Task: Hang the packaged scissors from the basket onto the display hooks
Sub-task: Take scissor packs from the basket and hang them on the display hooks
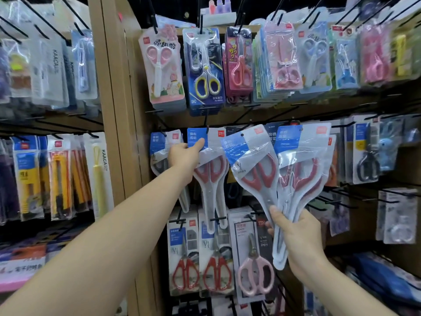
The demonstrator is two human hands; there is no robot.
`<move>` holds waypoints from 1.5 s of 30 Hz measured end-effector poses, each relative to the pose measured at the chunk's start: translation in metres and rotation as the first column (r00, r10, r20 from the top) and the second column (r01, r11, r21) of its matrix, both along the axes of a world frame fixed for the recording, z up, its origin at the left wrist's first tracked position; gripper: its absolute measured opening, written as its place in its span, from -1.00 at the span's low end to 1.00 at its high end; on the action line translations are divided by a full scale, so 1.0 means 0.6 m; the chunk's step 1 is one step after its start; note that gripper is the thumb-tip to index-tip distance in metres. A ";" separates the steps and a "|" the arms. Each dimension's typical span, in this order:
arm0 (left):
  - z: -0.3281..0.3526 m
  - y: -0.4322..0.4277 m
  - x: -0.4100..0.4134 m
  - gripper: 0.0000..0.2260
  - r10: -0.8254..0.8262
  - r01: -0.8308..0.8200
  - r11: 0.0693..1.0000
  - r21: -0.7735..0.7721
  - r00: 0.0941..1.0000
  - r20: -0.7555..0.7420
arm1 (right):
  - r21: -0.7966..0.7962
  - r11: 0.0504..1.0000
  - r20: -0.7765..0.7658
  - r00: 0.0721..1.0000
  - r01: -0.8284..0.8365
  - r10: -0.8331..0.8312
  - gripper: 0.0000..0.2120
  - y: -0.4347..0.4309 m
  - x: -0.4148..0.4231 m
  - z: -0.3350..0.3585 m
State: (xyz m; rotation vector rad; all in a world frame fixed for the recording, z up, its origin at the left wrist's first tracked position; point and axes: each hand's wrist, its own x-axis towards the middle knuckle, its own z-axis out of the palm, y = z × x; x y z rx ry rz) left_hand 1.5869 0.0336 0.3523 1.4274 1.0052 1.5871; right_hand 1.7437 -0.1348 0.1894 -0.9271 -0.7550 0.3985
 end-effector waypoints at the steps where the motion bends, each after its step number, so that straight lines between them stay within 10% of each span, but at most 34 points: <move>1: -0.009 0.001 -0.002 -0.71 0.018 -0.018 1.000 0.021 1.000 0.018 | 0.004 1.000 0.010 1.000 -0.001 0.001 -0.94 0.001 -0.001 0.002; 8: -0.061 -0.038 -0.029 -0.81 0.302 -0.300 0.885 0.356 0.952 0.050 | 0.047 0.998 0.047 0.998 -0.034 0.031 -0.89 0.013 -0.020 0.000; 13: -0.025 -0.057 -0.013 -0.88 -0.195 0.182 0.949 0.258 0.980 0.027 | 0.026 0.999 0.063 0.998 -0.030 0.028 -0.88 0.039 -0.041 0.006; 36: 0.044 0.010 0.000 -0.72 0.352 -0.294 0.919 0.263 0.913 -0.209 | -0.067 0.998 0.124 0.992 -0.002 0.010 -0.93 0.060 -0.029 0.021; 41: 0.008 -0.012 -0.003 -0.60 0.447 -0.362 0.862 0.354 0.872 -0.197 | -0.170 0.975 0.174 0.969 -0.143 0.173 -0.68 0.026 -0.006 0.025; 45: -0.032 -0.032 -0.002 -0.77 0.225 -0.160 0.893 0.420 0.968 -0.110 | -0.234 0.925 0.145 0.930 -0.299 0.337 -0.53 0.018 -0.006 0.038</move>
